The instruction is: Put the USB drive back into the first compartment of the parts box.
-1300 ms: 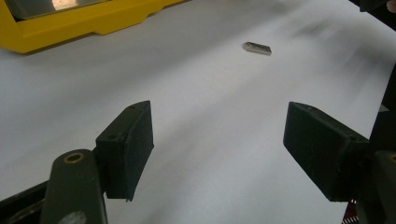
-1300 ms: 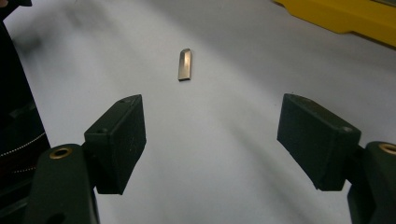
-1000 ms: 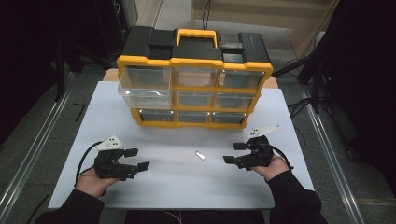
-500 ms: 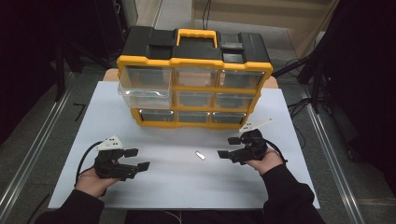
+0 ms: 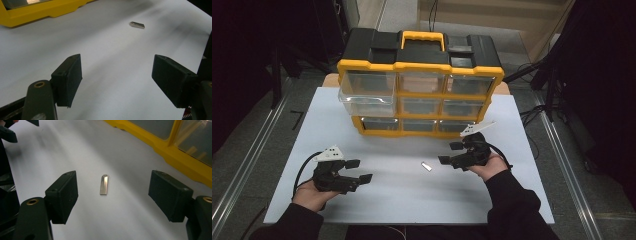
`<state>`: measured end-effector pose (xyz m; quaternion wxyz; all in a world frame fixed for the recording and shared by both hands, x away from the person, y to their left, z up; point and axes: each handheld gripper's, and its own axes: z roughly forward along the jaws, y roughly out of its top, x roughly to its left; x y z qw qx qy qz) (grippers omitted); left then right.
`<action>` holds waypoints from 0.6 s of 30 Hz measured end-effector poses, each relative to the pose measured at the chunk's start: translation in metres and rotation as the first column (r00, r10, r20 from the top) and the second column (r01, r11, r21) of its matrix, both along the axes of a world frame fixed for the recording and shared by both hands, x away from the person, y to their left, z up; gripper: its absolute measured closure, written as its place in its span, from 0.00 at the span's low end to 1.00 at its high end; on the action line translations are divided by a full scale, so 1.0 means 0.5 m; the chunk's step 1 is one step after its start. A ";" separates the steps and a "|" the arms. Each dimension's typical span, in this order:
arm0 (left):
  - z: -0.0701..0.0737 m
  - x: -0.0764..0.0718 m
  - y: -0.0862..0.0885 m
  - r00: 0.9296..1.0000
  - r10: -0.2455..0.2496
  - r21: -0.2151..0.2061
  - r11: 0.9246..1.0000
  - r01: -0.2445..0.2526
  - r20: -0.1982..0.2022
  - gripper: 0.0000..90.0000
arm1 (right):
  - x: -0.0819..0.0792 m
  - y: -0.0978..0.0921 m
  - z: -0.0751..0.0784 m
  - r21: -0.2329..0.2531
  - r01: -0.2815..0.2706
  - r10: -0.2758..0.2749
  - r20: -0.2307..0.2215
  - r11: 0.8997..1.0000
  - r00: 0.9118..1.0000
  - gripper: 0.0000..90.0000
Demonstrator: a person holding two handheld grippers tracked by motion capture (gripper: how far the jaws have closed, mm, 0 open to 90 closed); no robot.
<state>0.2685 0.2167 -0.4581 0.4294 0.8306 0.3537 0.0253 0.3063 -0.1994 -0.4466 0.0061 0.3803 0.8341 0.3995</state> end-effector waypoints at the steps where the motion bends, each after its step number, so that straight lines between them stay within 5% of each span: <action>1: -0.001 0.001 0.000 1.000 0.000 -0.003 1.000 0.000 -0.001 0.28 | 0.004 0.006 0.000 -0.005 -0.001 0.001 0.003 1.000 1.000 0.24; 18: -0.001 0.000 0.000 1.000 -0.004 -0.001 1.000 0.004 -0.002 0.28 | 0.032 0.064 0.008 -0.015 -0.016 0.016 0.004 1.000 1.000 0.24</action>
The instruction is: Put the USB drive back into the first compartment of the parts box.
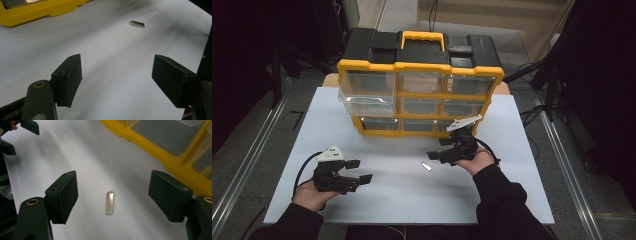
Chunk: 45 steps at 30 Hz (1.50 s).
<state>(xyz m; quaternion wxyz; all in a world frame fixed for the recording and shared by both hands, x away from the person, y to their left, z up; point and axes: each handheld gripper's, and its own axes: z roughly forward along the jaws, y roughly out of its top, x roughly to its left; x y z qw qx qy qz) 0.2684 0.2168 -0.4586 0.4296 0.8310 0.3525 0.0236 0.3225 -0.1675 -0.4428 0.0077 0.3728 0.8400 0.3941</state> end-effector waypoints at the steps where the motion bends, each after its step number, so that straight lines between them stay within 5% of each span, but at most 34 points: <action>1: 0.000 0.000 0.000 1.000 0.000 0.000 1.000 0.000 0.000 0.28 | 0.002 0.003 0.000 -0.001 -0.002 0.002 0.003 1.000 1.000 0.24; 13: 0.000 0.000 0.001 1.000 0.001 -0.001 1.000 -0.001 0.002 0.28 | 0.010 0.024 -0.008 -0.026 0.012 -0.012 -0.007 1.000 1.000 0.24; 45: 0.003 -0.003 0.001 1.000 0.003 -0.008 1.000 -0.003 0.010 0.28 | 0.003 0.057 -0.097 -0.107 0.018 -0.028 -0.090 0.994 0.996 0.31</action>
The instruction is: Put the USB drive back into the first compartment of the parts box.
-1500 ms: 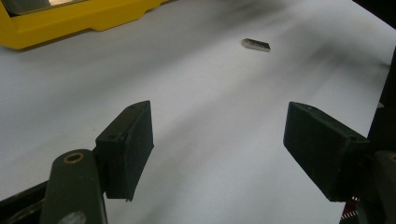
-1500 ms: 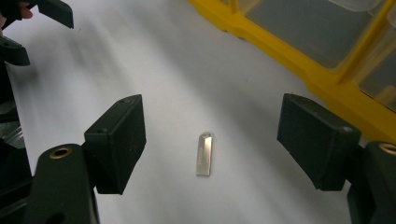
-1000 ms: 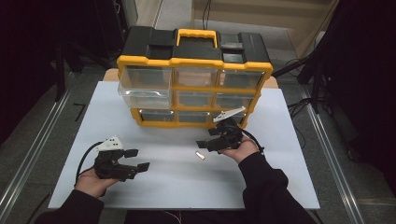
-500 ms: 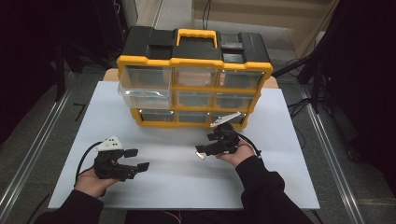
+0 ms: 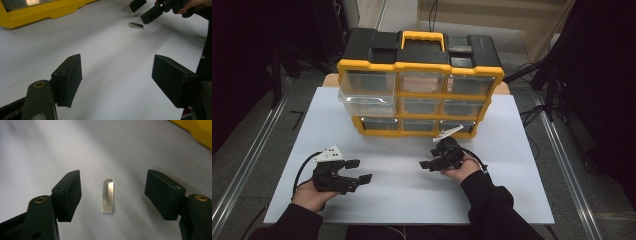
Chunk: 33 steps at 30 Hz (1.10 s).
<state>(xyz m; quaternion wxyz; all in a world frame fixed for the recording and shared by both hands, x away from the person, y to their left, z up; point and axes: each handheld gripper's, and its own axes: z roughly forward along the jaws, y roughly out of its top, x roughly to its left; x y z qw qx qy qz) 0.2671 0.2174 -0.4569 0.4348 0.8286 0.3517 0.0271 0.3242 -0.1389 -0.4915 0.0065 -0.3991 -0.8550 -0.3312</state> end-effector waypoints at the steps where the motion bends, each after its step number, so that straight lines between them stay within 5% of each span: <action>1: 0.000 0.000 0.000 1.000 0.001 0.003 1.000 -0.001 -0.003 0.28 | -0.001 0.003 -0.003 -0.001 0.000 0.000 -0.008 1.000 1.000 0.33; 10: 0.001 0.000 0.002 1.000 -0.002 0.003 1.000 0.002 -0.001 0.28 | -0.014 0.011 -0.016 -0.033 0.017 -0.016 0.016 0.999 1.000 0.46; 19: 0.001 0.000 0.002 1.000 -0.001 0.003 1.000 0.001 -0.001 0.28 | -0.036 0.020 -0.018 -0.092 0.034 -0.027 0.082 0.995 0.996 0.82; 24: 0.002 0.000 0.001 1.000 -0.003 0.004 1.000 0.003 -0.001 0.28 | -0.032 0.017 -0.018 -0.082 0.023 -0.018 0.067 0.996 0.998 0.85; 33: 0.001 0.000 0.001 1.000 0.000 -0.001 1.000 0.000 -0.001 0.28 | -0.010 0.007 -0.008 -0.039 0.011 -0.013 -0.056 0.999 0.998 0.85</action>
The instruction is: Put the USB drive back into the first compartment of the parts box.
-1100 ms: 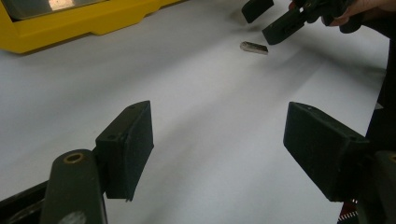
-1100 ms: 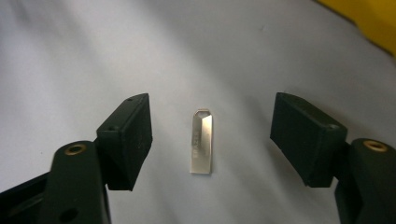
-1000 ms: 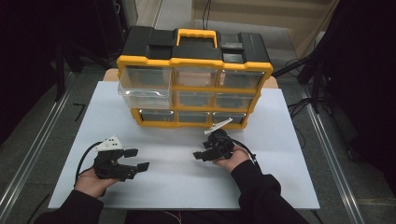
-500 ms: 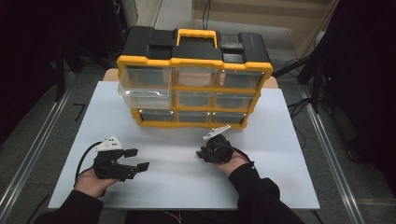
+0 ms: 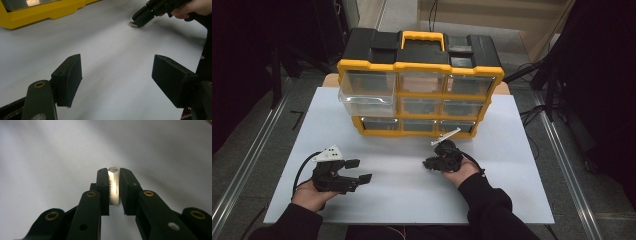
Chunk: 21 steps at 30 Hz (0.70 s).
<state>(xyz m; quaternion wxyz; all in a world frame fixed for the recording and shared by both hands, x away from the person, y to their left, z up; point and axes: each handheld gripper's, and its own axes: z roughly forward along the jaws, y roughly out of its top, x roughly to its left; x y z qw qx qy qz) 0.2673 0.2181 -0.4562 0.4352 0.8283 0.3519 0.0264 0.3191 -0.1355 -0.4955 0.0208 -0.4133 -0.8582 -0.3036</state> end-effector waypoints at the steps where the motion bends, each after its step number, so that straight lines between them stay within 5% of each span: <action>1: 0.000 0.000 0.000 1.000 0.000 0.001 1.000 0.000 0.000 0.28 | 0.001 0.000 0.001 0.009 0.002 -0.002 -0.007 1.000 1.000 0.85; 21: 0.000 0.000 0.000 1.000 -0.003 -0.003 1.000 0.003 -0.002 0.28 | 0.008 -0.005 0.049 0.079 -0.105 0.109 -0.035 0.991 0.993 0.85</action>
